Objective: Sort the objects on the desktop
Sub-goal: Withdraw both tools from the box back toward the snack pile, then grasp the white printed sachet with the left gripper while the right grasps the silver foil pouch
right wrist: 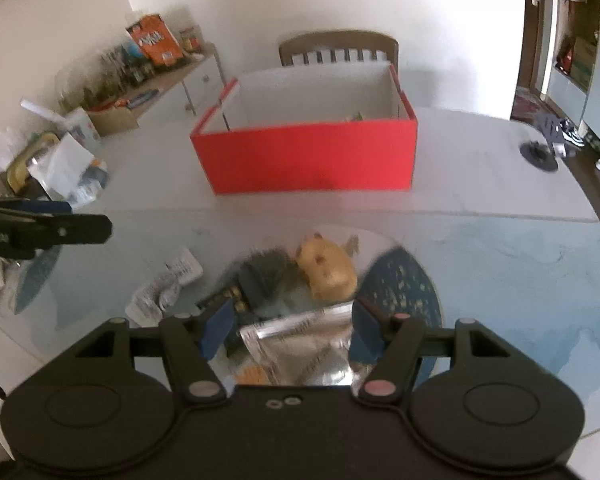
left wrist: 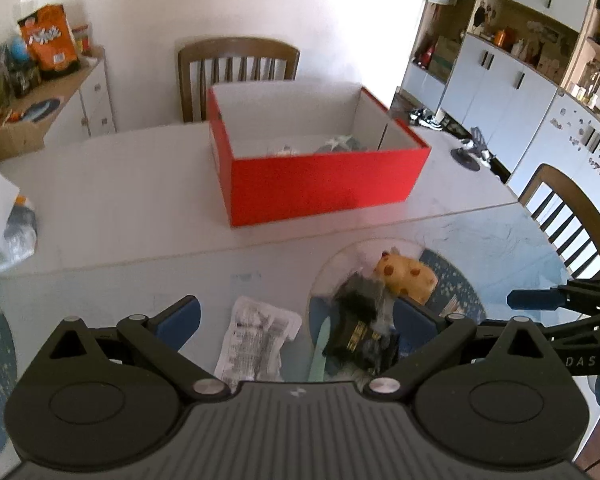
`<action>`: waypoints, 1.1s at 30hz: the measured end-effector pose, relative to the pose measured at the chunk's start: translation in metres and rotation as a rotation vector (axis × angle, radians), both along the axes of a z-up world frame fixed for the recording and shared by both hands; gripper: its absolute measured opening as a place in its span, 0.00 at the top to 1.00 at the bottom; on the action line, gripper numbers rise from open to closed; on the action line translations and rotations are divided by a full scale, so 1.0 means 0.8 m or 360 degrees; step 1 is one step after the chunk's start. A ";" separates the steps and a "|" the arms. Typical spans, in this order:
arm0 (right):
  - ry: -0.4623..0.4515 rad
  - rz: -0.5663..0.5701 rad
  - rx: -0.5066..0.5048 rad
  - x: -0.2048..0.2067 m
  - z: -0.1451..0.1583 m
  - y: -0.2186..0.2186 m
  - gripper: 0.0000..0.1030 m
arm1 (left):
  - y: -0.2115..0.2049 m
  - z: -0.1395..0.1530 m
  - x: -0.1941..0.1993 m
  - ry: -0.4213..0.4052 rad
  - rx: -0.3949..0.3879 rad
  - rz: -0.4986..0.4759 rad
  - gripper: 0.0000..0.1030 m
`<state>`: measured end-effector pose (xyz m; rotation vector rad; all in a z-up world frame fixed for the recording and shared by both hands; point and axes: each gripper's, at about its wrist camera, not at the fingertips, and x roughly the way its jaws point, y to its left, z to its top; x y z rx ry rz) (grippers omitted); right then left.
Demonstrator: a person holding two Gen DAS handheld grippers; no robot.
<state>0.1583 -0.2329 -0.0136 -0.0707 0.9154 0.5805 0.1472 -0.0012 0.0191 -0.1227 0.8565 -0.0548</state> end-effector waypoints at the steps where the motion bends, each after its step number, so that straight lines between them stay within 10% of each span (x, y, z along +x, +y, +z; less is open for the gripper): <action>1: 0.0013 -0.0003 -0.0008 -0.003 -0.005 0.000 0.36 | 0.001 -0.005 -0.001 0.0013 -0.0002 0.0004 0.00; 33: 0.0026 0.0225 -0.0259 -0.003 -0.066 0.023 0.36 | 0.025 -0.116 0.025 0.0285 0.0071 -0.0011 0.00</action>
